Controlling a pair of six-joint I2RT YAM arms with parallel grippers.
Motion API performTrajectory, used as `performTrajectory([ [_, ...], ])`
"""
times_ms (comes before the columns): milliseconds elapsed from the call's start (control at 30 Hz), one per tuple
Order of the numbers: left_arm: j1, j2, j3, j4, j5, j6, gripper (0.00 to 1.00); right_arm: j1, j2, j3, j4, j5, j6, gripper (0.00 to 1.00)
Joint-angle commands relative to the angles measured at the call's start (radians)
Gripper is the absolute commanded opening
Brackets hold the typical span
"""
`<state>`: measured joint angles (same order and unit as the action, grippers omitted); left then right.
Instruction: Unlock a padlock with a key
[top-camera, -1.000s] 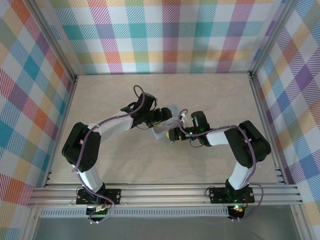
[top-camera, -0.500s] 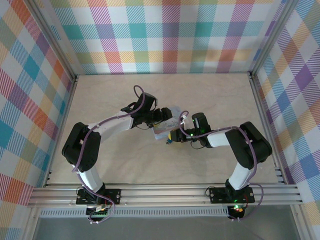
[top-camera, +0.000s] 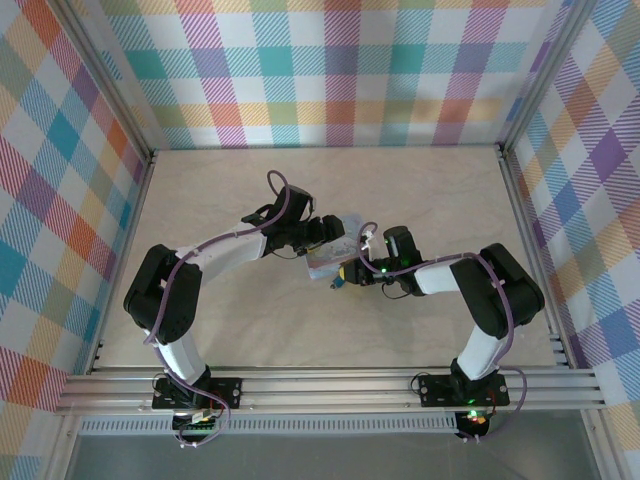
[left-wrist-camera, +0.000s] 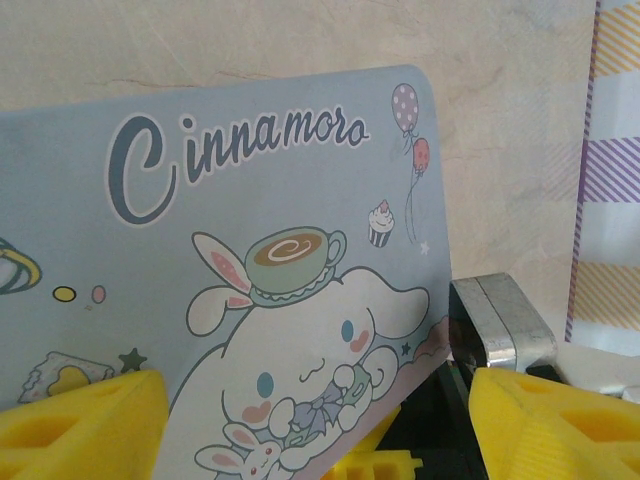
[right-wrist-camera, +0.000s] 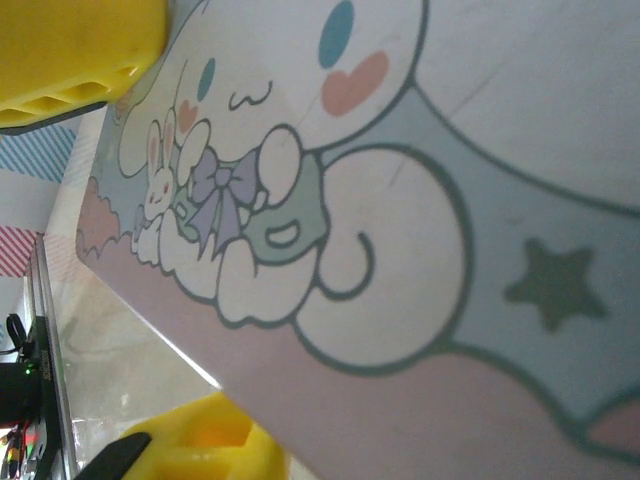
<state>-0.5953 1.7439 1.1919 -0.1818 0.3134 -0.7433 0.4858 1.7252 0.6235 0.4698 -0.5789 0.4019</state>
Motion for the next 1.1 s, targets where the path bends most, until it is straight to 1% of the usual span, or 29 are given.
performTrajectory([
  [0,-0.011,0.017,-0.014,-0.019,0.002,-0.003,0.79,0.007,-0.022,0.005,0.019,-0.015,-0.025,0.19],
  [100,-0.011,0.015,-0.013,-0.023,-0.001,-0.001,0.79,0.006,-0.023,0.004,0.015,-0.007,-0.021,0.15],
  [333,-0.011,0.007,-0.021,-0.031,-0.016,0.002,0.79,0.005,-0.032,-0.007,0.006,0.023,-0.016,0.09],
  [567,-0.011,0.0,-0.035,-0.045,-0.032,0.012,0.79,-0.007,-0.052,-0.038,0.042,0.043,0.025,0.08],
  [1067,-0.011,-0.013,-0.064,-0.038,-0.031,0.01,0.8,-0.051,-0.072,-0.089,0.151,0.045,0.131,0.06],
])
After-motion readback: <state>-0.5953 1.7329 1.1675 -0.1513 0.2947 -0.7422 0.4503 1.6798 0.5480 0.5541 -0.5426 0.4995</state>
